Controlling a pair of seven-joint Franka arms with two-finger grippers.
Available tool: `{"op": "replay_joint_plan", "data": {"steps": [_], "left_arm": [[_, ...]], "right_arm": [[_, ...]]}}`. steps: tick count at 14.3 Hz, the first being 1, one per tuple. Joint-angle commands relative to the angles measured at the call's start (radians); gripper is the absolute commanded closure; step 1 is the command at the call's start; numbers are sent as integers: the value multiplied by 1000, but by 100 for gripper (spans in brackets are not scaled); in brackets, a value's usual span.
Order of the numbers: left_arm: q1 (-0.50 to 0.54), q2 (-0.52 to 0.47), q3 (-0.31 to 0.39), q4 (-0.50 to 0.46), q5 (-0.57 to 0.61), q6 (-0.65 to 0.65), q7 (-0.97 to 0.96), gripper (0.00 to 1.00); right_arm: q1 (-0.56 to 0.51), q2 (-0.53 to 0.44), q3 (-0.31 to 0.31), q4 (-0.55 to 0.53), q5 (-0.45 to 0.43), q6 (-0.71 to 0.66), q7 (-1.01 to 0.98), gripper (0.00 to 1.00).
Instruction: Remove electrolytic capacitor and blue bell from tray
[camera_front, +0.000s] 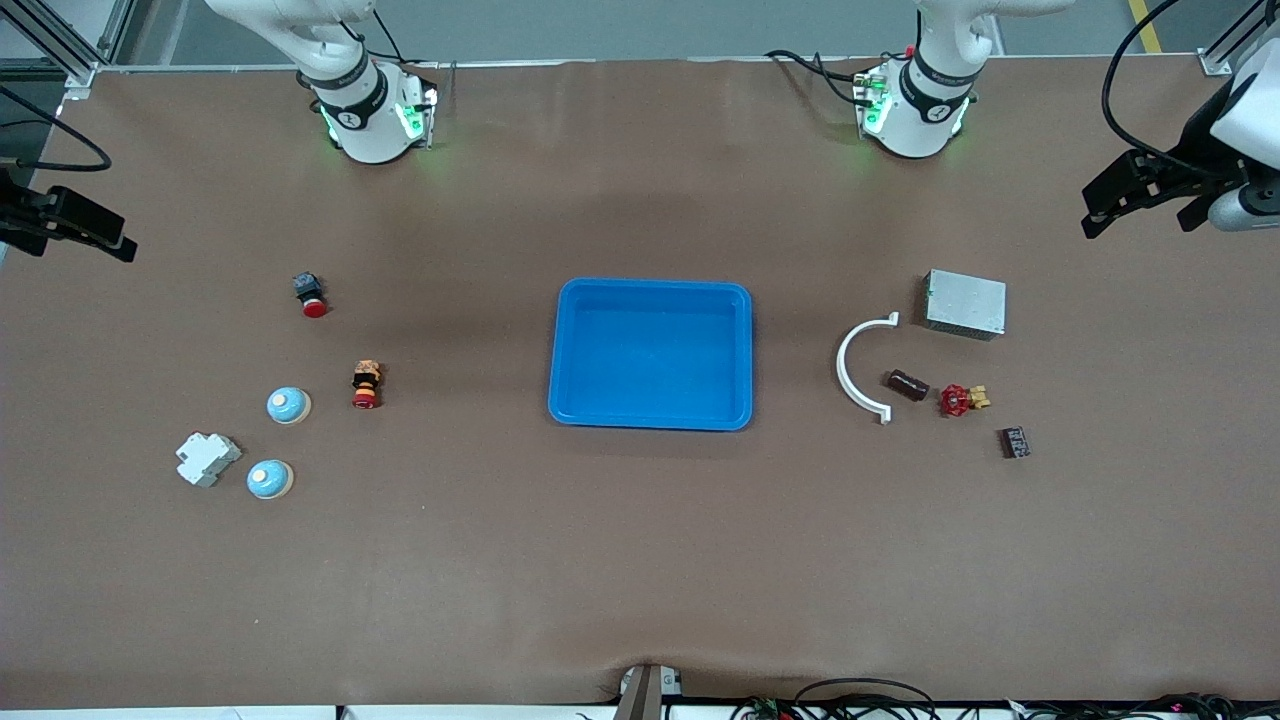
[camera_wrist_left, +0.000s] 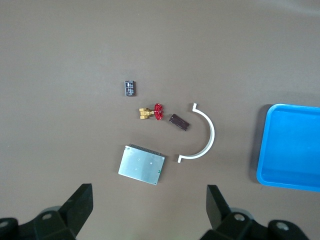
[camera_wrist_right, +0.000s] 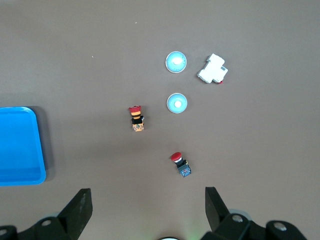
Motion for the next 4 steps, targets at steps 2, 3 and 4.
{"op": "replay_joint_plan", "data": {"steps": [2,3,4], "left_arm": [[1,-2,4,17,-21,-29,17,0],[-1,-2,2,17,-25,-37,17,0],[-2,-1,2,17,-34,-44,17,0]], "right_arm": [[16,-3,-9,51,9,-31,0,0],[16,-2,-9,61,8,-47,2,0],[16,-3,-9,62,9,-48,2,0]]}}
